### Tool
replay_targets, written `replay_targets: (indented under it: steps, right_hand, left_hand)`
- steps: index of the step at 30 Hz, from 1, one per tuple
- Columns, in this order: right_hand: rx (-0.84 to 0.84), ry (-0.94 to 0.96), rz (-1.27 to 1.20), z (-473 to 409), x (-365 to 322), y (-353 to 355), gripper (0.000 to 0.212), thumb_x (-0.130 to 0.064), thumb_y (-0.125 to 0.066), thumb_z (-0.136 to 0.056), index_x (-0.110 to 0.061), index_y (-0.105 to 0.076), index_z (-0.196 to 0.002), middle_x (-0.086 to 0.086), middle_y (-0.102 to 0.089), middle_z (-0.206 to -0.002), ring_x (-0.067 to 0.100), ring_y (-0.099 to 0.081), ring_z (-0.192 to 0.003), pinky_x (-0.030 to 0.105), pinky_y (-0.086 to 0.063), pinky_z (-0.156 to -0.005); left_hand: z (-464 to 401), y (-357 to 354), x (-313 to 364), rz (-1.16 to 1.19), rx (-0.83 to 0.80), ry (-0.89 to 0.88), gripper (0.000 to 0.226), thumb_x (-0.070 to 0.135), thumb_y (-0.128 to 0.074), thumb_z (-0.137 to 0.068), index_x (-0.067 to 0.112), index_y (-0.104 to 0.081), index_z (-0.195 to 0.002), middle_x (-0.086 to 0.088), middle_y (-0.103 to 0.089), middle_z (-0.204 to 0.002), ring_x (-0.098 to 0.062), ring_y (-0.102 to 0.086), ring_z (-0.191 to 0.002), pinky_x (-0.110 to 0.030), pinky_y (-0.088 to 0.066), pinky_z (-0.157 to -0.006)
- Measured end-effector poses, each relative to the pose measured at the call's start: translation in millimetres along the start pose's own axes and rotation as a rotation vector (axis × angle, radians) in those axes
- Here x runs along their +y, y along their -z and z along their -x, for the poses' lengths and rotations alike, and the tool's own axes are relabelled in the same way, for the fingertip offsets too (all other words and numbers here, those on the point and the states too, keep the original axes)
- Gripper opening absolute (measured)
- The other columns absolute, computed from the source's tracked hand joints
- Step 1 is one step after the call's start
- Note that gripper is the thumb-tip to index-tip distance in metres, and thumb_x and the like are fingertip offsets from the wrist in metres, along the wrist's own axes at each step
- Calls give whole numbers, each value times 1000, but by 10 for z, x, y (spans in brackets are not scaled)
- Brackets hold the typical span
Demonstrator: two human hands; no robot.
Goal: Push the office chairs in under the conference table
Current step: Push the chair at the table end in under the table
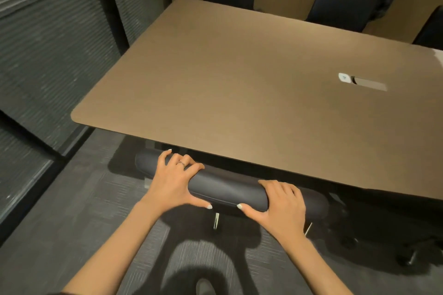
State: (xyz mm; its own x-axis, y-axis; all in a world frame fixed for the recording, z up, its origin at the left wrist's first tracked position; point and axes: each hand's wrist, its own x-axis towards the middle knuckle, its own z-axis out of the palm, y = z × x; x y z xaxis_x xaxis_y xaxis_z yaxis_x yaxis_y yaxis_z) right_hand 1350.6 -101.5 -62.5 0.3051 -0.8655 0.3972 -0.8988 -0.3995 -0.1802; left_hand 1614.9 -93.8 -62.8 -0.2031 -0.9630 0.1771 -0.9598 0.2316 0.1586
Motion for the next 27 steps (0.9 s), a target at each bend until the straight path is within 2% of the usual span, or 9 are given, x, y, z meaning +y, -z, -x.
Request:
replay_targets:
  steps: [6, 14, 27]
  right_hand:
    - [-13, -20, 8, -327, 213, -115, 68, -78, -51, -68, -16, -68, -90, -4, -68, -82, 19, -62, -76, 32, -38, -80]
    - [64, 31, -4, -372, 340, -187, 65, -74, -57, -66, -14, -70, -88, -3, -68, -81, 18, -64, -75, 31, -41, -80]
    - [57, 35, 17, -377, 352, -184, 66, -75, -54, -69, -15, -70, -89, -4, -67, -79, 17, -60, -72, 31, -39, -77]
  left_hand:
    - [-377, -41, -10, 3, -59, 18, 92, 92, -46, -46, 20, -65, -100, -3, -58, -84, -26, -54, -80, -53, -32, -95]
    - [-448, -99, 27, 9, -21, 4, 92, 92, -49, -46, 18, -66, -98, -2, -59, -83, -26, -55, -78, -48, -35, -91]
    - [-445, -46, 49, -28, -49, -2, 91, 91, -44, -52, 16, -67, -99, -4, -59, -83, -26, -54, -77, -43, -32, -86]
